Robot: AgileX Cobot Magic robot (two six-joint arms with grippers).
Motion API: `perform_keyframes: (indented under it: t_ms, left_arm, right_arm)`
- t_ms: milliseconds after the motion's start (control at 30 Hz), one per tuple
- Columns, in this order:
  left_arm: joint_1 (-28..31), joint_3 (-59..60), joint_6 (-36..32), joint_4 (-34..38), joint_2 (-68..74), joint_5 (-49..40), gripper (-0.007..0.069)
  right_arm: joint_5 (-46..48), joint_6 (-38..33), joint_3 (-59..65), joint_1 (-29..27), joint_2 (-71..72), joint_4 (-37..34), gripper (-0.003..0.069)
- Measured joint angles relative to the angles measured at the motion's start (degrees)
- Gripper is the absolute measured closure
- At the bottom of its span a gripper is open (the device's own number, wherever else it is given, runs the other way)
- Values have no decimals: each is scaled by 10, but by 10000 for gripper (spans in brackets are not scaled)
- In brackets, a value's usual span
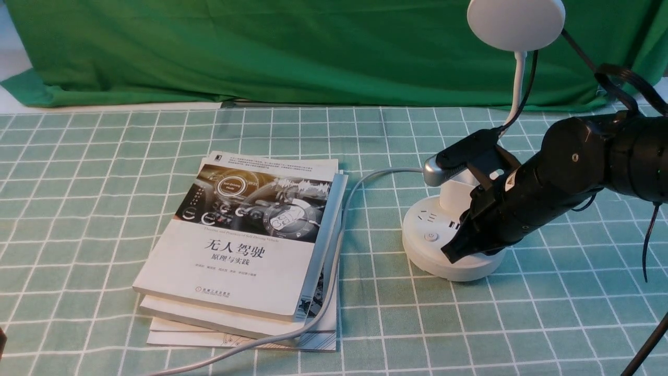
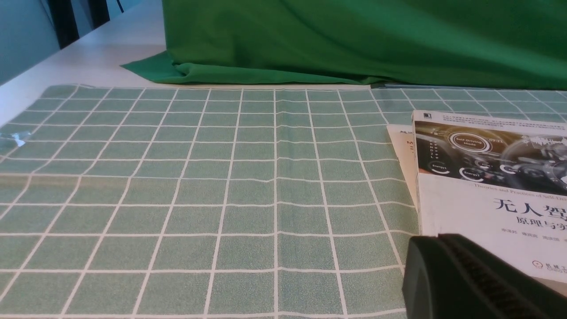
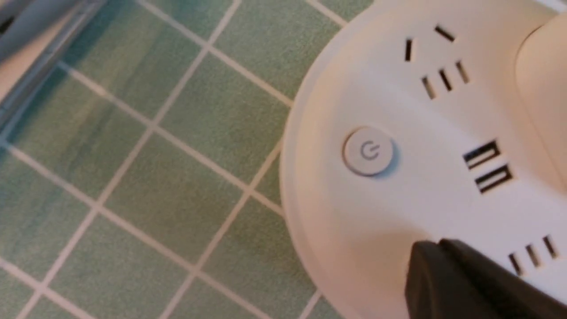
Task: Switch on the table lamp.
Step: 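Press the button on the base of the white desk lamp with the right gripper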
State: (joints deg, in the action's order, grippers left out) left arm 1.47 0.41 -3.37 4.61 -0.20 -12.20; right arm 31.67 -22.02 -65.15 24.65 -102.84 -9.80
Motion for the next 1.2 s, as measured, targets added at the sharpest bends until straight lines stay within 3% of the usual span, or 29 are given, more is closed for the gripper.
perform_keyframes:
  t_ms: [267, 1200]
  left_arm:
    - [0, 0, 0, 0, 0, 0, 603]
    - [0, 0, 0, 0, 0, 0, 603]
  right_arm:
    - [-6, 24, 0, 0, -3, 35, 630]
    - [7, 42, -6, 0, -20, 55, 629]
